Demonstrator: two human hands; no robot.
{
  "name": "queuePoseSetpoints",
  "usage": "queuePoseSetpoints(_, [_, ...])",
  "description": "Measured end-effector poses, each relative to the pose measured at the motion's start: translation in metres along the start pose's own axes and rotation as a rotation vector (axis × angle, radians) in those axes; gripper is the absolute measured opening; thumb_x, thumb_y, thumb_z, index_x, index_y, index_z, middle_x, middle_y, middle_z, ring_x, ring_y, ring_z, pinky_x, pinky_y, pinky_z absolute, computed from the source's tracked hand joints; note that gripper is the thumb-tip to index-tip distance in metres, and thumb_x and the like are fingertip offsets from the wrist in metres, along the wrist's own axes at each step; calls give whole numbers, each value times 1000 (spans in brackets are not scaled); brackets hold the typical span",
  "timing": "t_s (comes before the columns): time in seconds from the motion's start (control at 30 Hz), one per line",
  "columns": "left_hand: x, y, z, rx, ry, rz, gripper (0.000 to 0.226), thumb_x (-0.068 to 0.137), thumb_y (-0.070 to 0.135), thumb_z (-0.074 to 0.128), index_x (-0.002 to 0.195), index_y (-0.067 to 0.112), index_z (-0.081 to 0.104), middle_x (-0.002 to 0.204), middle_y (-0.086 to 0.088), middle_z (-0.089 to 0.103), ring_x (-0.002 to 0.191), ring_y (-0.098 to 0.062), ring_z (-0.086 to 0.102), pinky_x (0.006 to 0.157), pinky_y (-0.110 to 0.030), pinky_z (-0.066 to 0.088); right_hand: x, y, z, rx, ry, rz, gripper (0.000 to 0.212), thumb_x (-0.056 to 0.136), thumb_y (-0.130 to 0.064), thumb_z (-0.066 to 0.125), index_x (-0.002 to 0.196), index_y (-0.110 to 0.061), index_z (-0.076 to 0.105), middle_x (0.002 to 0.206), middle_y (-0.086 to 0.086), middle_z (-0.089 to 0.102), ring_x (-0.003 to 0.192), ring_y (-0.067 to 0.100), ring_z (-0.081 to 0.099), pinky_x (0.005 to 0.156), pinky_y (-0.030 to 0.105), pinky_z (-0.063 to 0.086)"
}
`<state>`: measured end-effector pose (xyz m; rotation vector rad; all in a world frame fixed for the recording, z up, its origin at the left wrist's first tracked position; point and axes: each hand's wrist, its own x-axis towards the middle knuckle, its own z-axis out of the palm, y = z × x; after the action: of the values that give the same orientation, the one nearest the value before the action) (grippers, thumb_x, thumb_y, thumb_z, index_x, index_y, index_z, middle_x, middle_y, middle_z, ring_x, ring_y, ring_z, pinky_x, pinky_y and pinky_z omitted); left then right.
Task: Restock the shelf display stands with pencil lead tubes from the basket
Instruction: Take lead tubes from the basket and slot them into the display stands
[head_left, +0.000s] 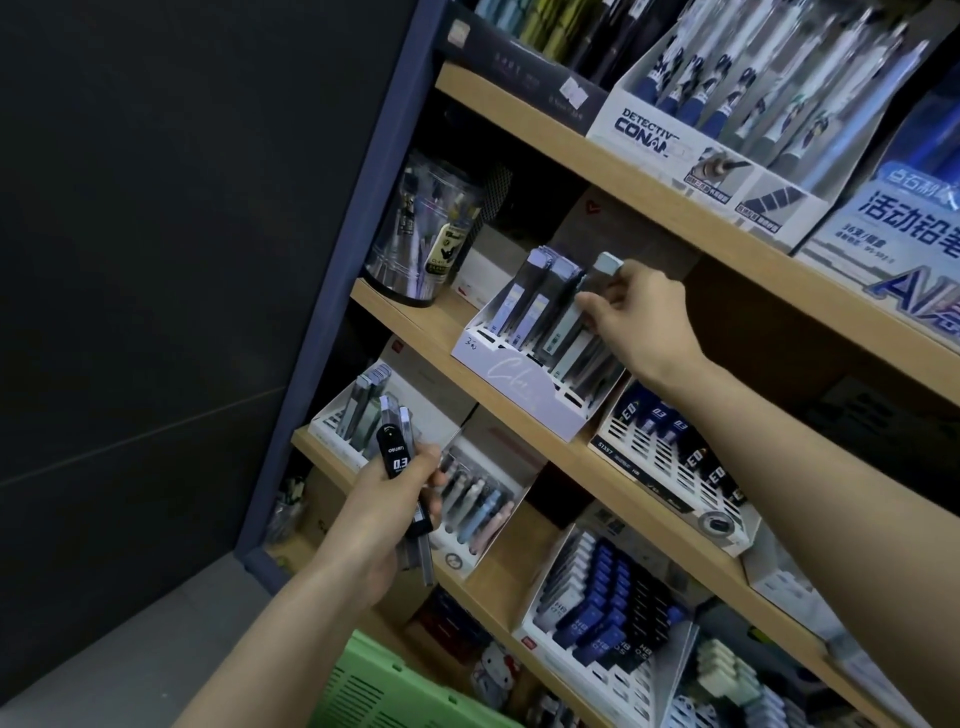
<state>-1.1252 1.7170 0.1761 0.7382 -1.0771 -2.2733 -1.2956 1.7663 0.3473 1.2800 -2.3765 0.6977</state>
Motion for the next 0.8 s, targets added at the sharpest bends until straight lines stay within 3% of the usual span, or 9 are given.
queuePoseSetpoints(0.1, [3, -1, 1, -7, -7, 1, 15, 97, 23, 52, 86, 13, 53, 54, 4, 50, 50, -13, 44, 60, -29, 41, -1, -2, 1, -10, 5, -32, 17, 91, -23, 62, 92, -7, 55, 86, 8, 65, 77, 21, 65, 74, 39, 57])
queuePoseSetpoints(0.2, [4, -3, 3, -8, -3, -11, 15, 96, 24, 53, 85, 13, 54, 58, 3, 50, 50, -14, 44, 63, -30, 41, 2, -3, 4, -56, 14, -40, 20, 90, -24, 63, 92, -5, 56, 84, 10, 64, 77, 24, 63, 74, 42, 56])
queuePoseSetpoints(0.33, [4, -3, 4, 16, 6, -41, 17, 95, 27, 55, 84, 14, 55, 61, 1, 49, 53, -14, 45, 56, -26, 39, 5, -1, 7, -123, -33, -35, 21, 90, -24, 64, 93, -5, 56, 83, 9, 63, 77, 23, 62, 71, 37, 54])
queuePoseSetpoints(0.47, [4, -2, 2, 49, 12, -41, 16, 96, 27, 53, 85, 15, 55, 61, 1, 50, 54, -14, 45, 51, -24, 36, 7, 2, 11, -106, -113, -11, 26, 89, -26, 65, 102, -4, 58, 88, 12, 66, 80, 25, 64, 76, 43, 56])
queuePoseSetpoints(0.6, [5, -2, 1, 41, 20, -39, 14, 96, 25, 53, 86, 15, 55, 56, 3, 51, 52, -14, 45, 51, -24, 36, 8, 0, 9, -52, -31, -53, 31, 90, -24, 62, 114, -12, 47, 97, 11, 63, 83, 25, 63, 76, 44, 54])
queuePoseSetpoints(0.8, [5, -2, 2, 39, 16, -33, 15, 96, 25, 53, 84, 15, 55, 59, 2, 51, 53, -14, 45, 54, -25, 37, 13, -1, 3, -267, 18, -171, 36, 84, -23, 71, 115, -9, 58, 112, 10, 58, 102, 26, 55, 85, 38, 47])
